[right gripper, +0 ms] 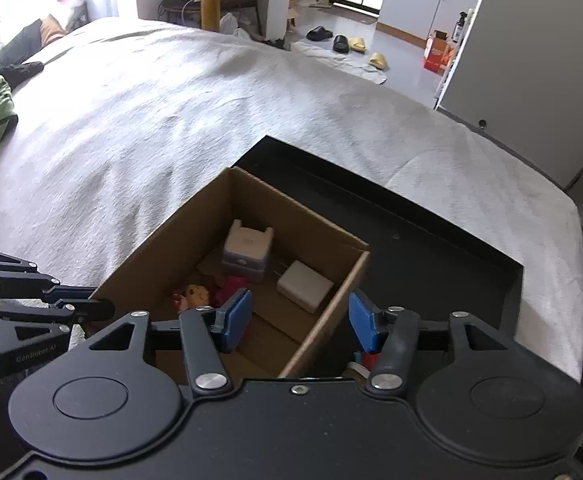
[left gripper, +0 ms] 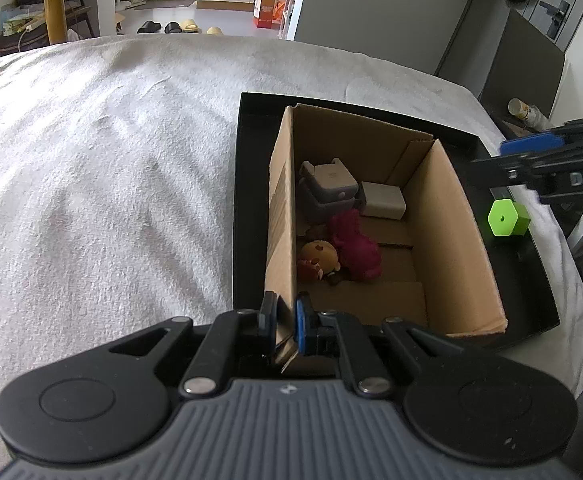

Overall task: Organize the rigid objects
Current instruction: 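Open the right gripper to drop the pink doll into the box, then move the right gripper to the red figure holding a beer mug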

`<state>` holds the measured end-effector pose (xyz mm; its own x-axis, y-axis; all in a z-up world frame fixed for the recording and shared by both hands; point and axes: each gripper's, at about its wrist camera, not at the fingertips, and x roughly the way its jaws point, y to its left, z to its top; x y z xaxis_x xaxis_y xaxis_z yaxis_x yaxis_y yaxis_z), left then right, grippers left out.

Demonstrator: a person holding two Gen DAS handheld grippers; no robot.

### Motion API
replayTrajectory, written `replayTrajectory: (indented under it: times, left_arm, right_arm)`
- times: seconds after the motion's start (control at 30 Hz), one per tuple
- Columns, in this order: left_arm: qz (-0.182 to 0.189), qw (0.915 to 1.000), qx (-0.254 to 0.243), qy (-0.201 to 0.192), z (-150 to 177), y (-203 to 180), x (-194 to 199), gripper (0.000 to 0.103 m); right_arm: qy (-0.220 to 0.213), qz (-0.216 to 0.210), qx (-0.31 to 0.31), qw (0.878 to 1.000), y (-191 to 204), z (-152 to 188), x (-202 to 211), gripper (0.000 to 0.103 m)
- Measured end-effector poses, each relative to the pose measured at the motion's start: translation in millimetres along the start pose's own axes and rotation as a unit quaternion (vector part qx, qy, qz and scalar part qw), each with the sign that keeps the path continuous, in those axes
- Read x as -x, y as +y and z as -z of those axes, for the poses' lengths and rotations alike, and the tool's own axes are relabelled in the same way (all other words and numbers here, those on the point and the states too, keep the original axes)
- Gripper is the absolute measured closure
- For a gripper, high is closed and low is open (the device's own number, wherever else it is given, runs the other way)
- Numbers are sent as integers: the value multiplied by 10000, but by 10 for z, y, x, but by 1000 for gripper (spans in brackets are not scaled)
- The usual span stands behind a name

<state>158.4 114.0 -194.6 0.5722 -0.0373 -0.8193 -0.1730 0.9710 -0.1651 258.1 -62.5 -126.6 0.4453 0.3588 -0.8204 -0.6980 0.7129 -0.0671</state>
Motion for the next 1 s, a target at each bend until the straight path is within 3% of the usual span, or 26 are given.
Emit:
replayTrajectory:
  times: [0.27,0.43,0.7,1.0]
  left_arm:
    - [-88,9999,-54,39,-4,-31,-11,94]
    - [-138,9999,-77,28,1,-52,0,94]
    - [-282,9995,-163,56,-4,-97,-2,94]
    - [-416,9989,-205,68,-5,-138,-7,94]
  right_arm:
    - [-127,42,-84,9999,-201,125,143,40]
    - [-304,-6,-121,9995,-316,230,222,25]
    - [-441,-128,-321,9984,-565,448,252,17]
    - [-308,-172,-572,9977,-771,727,58,17]
